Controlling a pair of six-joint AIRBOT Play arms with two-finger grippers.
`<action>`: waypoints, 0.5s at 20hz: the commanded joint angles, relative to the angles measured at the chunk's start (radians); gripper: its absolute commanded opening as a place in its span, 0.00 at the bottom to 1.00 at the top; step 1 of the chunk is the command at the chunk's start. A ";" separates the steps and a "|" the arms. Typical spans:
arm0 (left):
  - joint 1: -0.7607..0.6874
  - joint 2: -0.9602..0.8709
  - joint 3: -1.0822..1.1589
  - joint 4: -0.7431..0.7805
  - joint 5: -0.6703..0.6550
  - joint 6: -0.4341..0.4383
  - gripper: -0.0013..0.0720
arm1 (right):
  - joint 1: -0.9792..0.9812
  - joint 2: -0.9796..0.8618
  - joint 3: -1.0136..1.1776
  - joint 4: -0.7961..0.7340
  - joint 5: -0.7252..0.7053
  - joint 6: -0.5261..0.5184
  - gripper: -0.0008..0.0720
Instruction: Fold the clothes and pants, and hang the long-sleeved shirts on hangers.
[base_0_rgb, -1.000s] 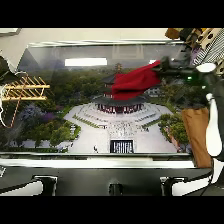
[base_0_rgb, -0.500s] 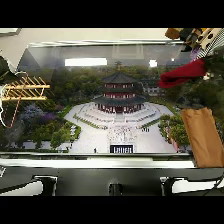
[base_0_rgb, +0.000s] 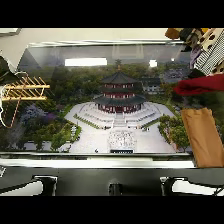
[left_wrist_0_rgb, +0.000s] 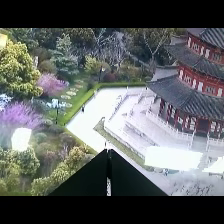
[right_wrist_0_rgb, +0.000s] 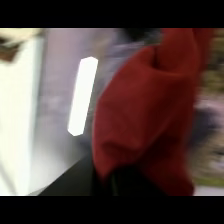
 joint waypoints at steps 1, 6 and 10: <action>0.001 0.000 0.000 -0.001 -0.017 0.000 0.04 | -0.004 0.045 0.001 -0.282 0.218 0.061 0.05; 0.001 0.000 0.000 -0.001 -0.028 0.000 0.04 | -0.004 0.053 -0.026 -0.438 0.446 -0.120 0.05; 0.001 0.000 0.000 -0.001 -0.029 0.000 0.04 | -0.004 0.095 -0.188 -0.480 0.491 -0.164 0.05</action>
